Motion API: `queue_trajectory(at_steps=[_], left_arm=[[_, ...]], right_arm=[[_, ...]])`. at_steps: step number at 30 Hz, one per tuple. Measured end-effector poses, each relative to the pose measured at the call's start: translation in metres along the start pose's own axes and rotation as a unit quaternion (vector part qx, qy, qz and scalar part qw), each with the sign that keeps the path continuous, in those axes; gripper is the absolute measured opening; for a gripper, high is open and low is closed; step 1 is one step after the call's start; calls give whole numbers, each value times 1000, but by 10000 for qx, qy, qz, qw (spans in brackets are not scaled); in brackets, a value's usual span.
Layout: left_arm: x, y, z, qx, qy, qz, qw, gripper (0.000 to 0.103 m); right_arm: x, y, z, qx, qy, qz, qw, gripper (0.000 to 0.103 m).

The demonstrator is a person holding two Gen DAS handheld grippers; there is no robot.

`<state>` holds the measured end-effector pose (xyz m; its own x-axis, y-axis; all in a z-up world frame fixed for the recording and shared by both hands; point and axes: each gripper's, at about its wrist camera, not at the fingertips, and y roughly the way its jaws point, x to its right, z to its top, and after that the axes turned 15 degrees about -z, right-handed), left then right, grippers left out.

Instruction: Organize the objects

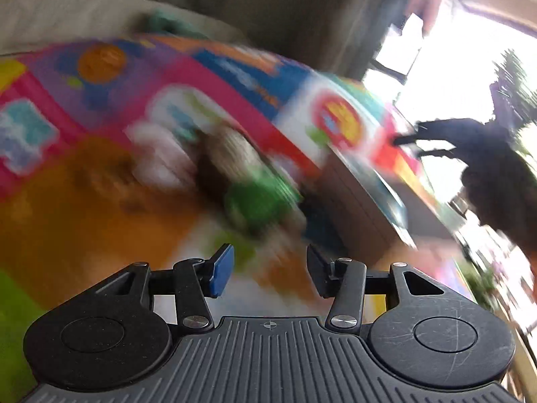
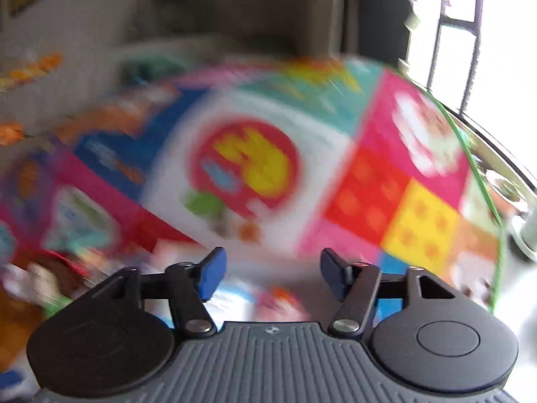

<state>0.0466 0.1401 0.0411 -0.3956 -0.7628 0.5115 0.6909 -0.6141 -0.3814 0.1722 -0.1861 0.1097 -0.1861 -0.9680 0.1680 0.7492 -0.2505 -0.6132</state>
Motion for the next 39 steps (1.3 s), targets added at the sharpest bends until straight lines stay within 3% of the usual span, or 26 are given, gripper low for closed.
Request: queue_trajectory(at_steps=[4,6,8,11,15,16,20,26,28,31,35,39], left_arm=[[-38,1,43,1221,-531,576,9894,53],[-59,7,54,1504,-950,668,9818,53],[-80,14,59,1520,-1310,599,9778,53],[-98,26,63,1194,-1351,579,9819,53],[-119,44,68,765,-1498,328,9852,53],[-124,53,68,678,-1602,235,9845,53],[-128,74,68,465,-1701,95,9843,52],[-84,78,53,-154,-1167,-386,9923,51],[-71,77,42,-314,-1140,-500,9917,54],[-58,77,30,-494,-1323,-573,9883,51],[-44,79,16,-770,-1526,-792,9821,50],[-28,69,-3,-884,-1694,-1131,9750,50]], right_arm=[[-70,0,24,-212,-242,750,9967,69],[-111,21,26,-485,-431,751,9951,69],[-137,41,24,-674,-551,589,9945,69],[-173,74,21,-762,-765,103,9941,65],[-192,106,11,-869,-1185,-233,9889,37],[-193,109,7,-965,-1217,-180,9877,32],[-189,93,-16,-1005,-1477,103,9839,32],[-170,18,-71,-960,-2291,950,9640,32],[-157,-4,-90,-1103,-2405,1285,9558,29],[-130,-34,-117,-1208,-2517,1606,9467,22],[-88,-78,-130,-766,-2280,1801,9538,22],[-54,-82,-99,-580,-1491,1998,9667,37]])
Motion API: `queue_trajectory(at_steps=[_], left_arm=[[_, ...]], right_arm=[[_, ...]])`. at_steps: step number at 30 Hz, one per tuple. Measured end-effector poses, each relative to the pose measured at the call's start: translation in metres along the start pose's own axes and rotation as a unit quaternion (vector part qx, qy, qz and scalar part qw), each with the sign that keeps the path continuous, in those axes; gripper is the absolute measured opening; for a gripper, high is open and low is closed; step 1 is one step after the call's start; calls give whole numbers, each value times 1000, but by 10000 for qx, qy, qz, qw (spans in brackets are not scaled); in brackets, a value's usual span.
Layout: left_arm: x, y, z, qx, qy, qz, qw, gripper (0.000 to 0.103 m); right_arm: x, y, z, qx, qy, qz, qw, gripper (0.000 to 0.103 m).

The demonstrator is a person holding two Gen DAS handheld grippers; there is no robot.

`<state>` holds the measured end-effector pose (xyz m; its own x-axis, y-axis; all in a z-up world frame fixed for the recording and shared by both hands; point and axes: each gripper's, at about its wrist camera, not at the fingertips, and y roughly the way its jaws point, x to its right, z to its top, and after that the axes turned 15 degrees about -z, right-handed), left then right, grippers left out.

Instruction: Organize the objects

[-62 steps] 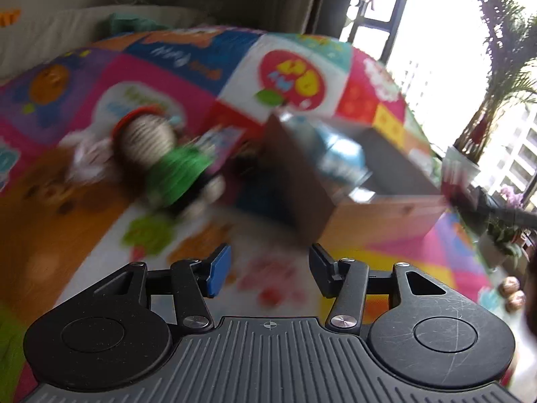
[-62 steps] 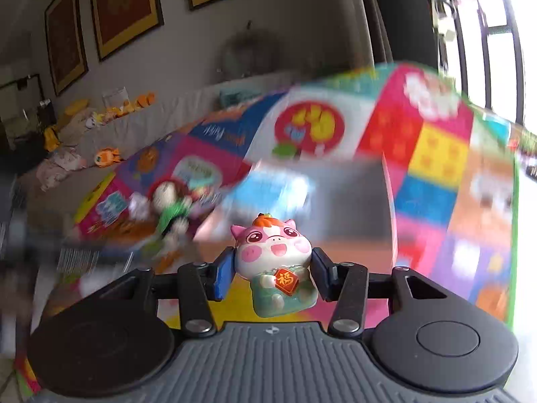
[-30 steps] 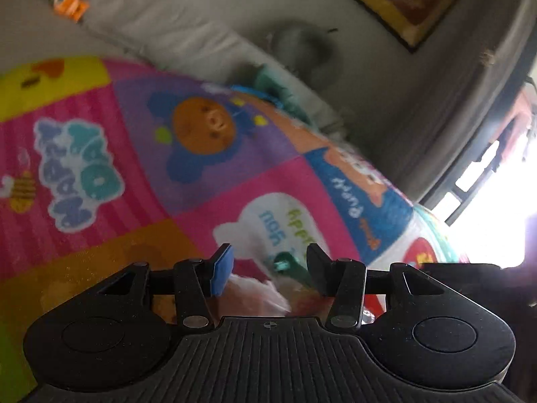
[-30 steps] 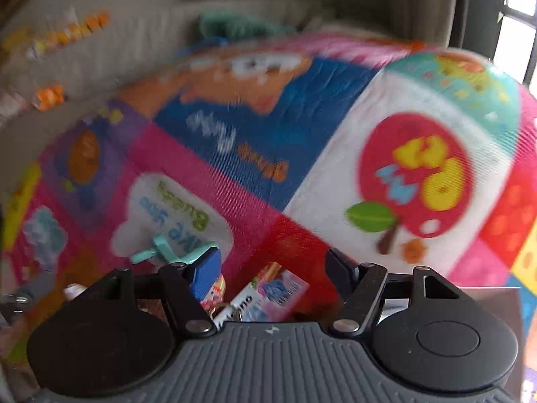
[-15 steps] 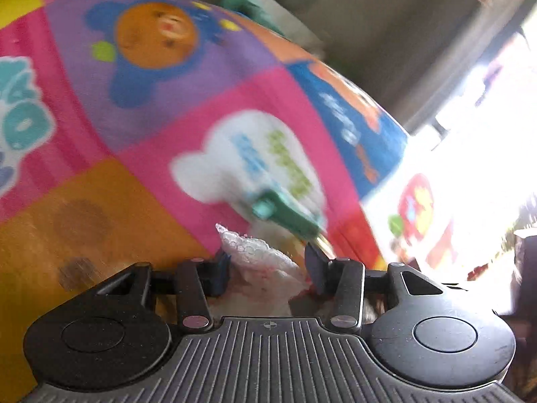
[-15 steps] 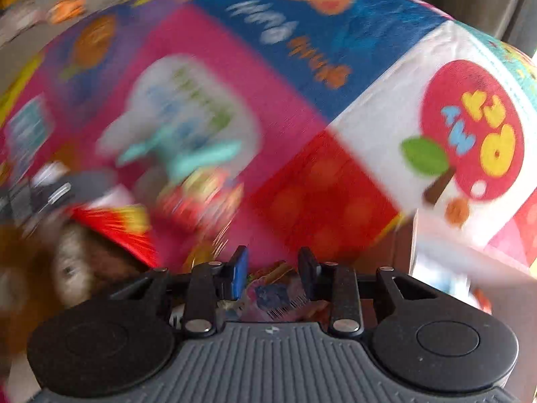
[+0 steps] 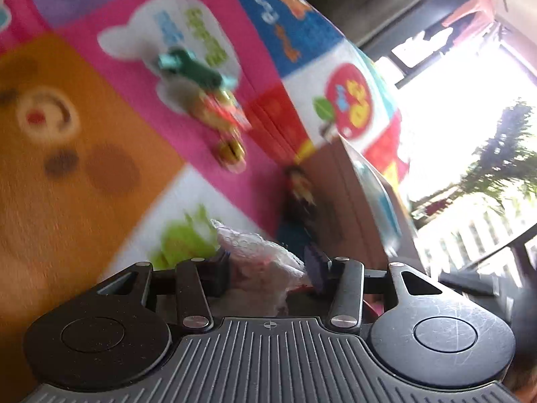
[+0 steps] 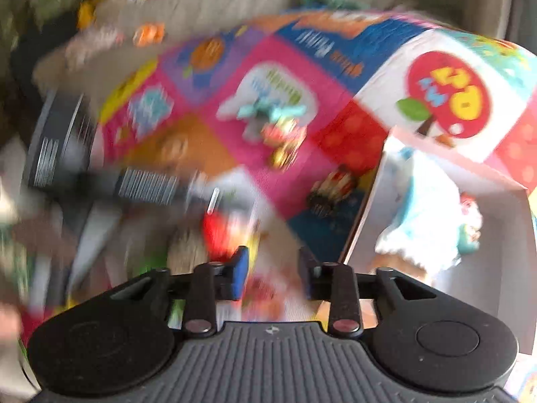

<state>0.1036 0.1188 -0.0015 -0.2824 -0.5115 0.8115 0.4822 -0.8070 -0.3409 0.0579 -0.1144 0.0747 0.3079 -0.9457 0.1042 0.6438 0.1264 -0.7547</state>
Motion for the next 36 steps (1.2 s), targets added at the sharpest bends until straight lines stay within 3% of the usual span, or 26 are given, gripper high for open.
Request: queue_trajectory(at_steps=[2,4,11,14,17,18,21,30,33,36], left_arm=[[9,-11,-18,212,186,-13,9996,50],[16,-31,-31,609,373,128,9974,50],[12,-109,-42,1728,436,952,9794,50],[3,-118,-44,1825,324,903,9785,50],[-9,-113,-41,1541,37,510,9867,50],[-10,-112,-42,1452,-17,450,9884,50],[-11,-102,-45,1264,-9,317,9915,50],[10,-69,-60,833,116,78,9964,50],[30,-59,-64,687,433,86,9967,50],[56,-56,-65,666,1192,185,9905,50]], right_arm=[[4,5,21,184,234,52,9995,41],[-3,21,47,273,281,112,9992,53],[-61,120,138,402,83,-394,9984,52],[-81,163,162,340,25,-719,9968,52],[-83,195,172,-101,271,-680,9973,45],[-81,198,172,-186,325,-575,9976,38],[-79,187,162,-482,149,-255,9984,29],[-53,83,64,-1246,-414,444,9904,29],[-36,24,37,-510,-479,227,9973,35],[-17,-22,7,365,-418,-141,9984,63]])
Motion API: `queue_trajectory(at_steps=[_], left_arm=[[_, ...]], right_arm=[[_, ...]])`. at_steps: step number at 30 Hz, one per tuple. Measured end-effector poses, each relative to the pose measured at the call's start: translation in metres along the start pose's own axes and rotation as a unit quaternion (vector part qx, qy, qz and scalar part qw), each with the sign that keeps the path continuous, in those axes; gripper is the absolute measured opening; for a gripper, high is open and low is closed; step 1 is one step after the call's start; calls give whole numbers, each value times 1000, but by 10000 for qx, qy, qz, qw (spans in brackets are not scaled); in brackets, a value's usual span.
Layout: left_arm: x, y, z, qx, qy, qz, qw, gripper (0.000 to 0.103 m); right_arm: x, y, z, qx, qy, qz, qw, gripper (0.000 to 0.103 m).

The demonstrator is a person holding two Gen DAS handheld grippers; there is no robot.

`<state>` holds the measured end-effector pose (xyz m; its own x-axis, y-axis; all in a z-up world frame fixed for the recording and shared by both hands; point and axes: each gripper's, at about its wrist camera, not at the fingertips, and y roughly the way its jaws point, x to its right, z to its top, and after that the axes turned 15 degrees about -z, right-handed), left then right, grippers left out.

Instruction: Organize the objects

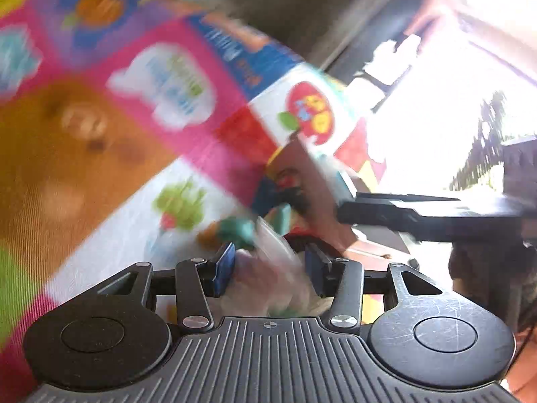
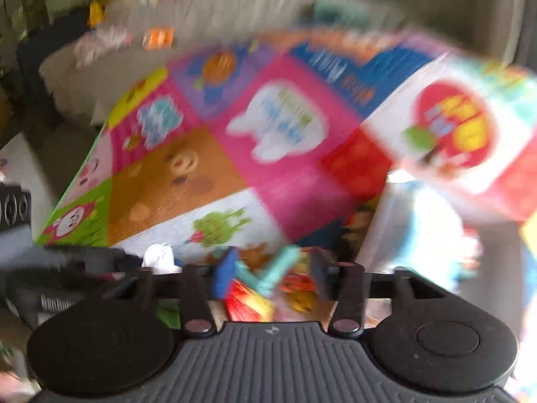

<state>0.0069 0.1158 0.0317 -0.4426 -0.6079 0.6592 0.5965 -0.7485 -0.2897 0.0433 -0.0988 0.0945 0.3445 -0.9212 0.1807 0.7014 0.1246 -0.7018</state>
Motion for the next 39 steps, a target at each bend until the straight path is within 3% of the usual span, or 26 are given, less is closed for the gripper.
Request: queue_trajectory(at_steps=[2,4,7,9,12,14,17,23,26,28,30,32,33,34,35,38,39], left_arm=[[17,-1,5,205,650,211,9974,50],[26,-5,12,443,937,351,9940,50],[29,-16,26,736,665,353,9944,50],[44,-22,27,695,803,306,9939,50],[80,-15,9,-7,1555,292,9874,50],[100,-3,-13,-680,1934,247,9785,50],[116,20,-47,-1392,2222,402,9642,51],[121,52,-71,-1864,2780,1204,9346,50],[123,66,-74,-2059,2879,1412,9246,50],[126,65,-78,-2136,2729,1343,9284,56],[131,65,-76,-2164,2435,1087,9392,61],[134,64,-73,-2253,1991,505,9524,58],[138,63,-73,-2260,1919,325,9545,56],[143,62,-74,-2226,2073,352,9520,55],[150,62,-77,-2168,2442,611,9432,55],[157,66,-85,-2107,3370,1436,9063,54],[153,68,-84,-2198,3382,1533,9021,54]], right_arm=[[16,-22,-22,351,200,-213,9990,70],[31,-32,-48,443,508,-417,9969,74],[47,-34,-86,511,913,-828,9911,75],[52,-34,-109,537,1076,-991,9878,76],[57,-29,-139,515,1374,-1004,9841,79],[63,-25,-152,484,1662,-895,9808,80],[70,-22,-166,588,1994,-862,9743,81],[81,-20,-185,693,2463,-798,9634,87],[89,-21,-190,746,2704,-691,9574,88],[94,-24,-194,842,2850,-637,9527,88],[97,-25,-196,935,2974,-601,9483,90],[100,-27,-198,1010,3090,-578,9439,91],[102,-28,-199,1030,3141,-560,9421,91],[104,-28,-200,1042,3186,-536,9406,91],[105,-28,-200,1051,3227,-517,9392,91],[105,-29,-201,1068,3301,-469,9367,94],[106,-29,-201,1079,3310,-464,9363,95]])
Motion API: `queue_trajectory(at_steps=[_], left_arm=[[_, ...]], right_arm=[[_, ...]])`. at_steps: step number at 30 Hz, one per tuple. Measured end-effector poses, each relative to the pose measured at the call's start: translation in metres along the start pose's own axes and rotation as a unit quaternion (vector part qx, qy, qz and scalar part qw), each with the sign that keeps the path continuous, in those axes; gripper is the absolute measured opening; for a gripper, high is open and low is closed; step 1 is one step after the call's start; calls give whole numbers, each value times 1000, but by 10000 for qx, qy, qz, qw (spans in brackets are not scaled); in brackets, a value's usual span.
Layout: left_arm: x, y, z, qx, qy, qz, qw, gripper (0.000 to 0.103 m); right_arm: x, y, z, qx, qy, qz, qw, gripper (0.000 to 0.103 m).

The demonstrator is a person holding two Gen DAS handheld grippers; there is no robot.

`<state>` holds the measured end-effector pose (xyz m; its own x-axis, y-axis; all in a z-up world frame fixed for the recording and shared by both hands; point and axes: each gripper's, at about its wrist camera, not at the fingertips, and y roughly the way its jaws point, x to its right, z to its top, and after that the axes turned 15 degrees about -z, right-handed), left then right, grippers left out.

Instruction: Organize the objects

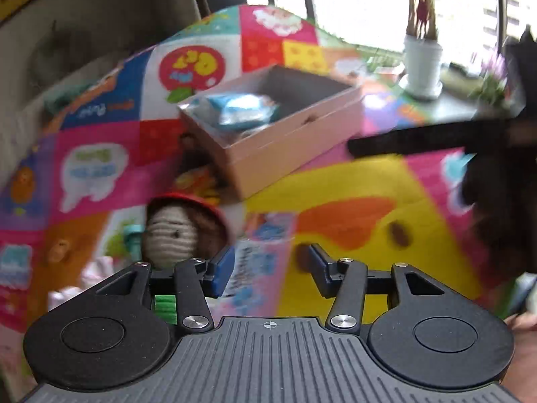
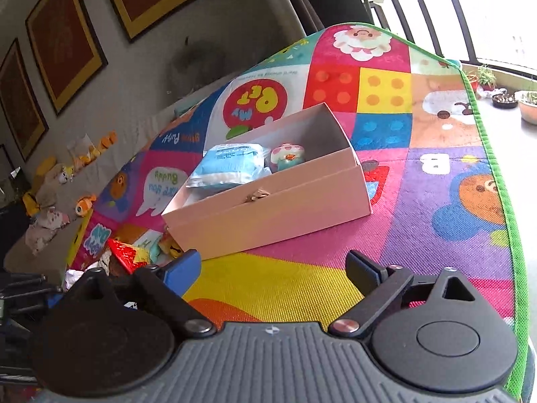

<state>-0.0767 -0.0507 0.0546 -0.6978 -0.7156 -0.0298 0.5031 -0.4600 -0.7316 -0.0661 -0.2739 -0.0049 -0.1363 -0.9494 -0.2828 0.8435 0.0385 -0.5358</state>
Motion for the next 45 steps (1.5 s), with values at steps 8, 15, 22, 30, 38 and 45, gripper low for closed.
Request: queue_trajectory(at_steps=[8,15,22,30,38,45], left_arm=[[-47,28,-1,-308,-883,-525,9942,54],[-37,35,-2,-316,-914,-592,9935,49],[-11,19,-19,-36,-1111,-807,9905,49],[-34,-39,-48,1025,-1864,-946,9725,49],[-107,-106,-110,1754,-2961,436,9379,49],[-149,-123,-151,2088,-3786,613,8996,49]], right_arm=[[0,0,-1,4,-5,15,10000,95],[0,0,-1,-6,3,23,10000,96],[-1,2,-1,-73,5,-11,10000,96],[-11,15,-1,-423,-284,-351,9981,96],[-86,-9,-1,-87,-1688,-16,9856,96],[-206,-2,22,-304,-2704,1000,9571,84]])
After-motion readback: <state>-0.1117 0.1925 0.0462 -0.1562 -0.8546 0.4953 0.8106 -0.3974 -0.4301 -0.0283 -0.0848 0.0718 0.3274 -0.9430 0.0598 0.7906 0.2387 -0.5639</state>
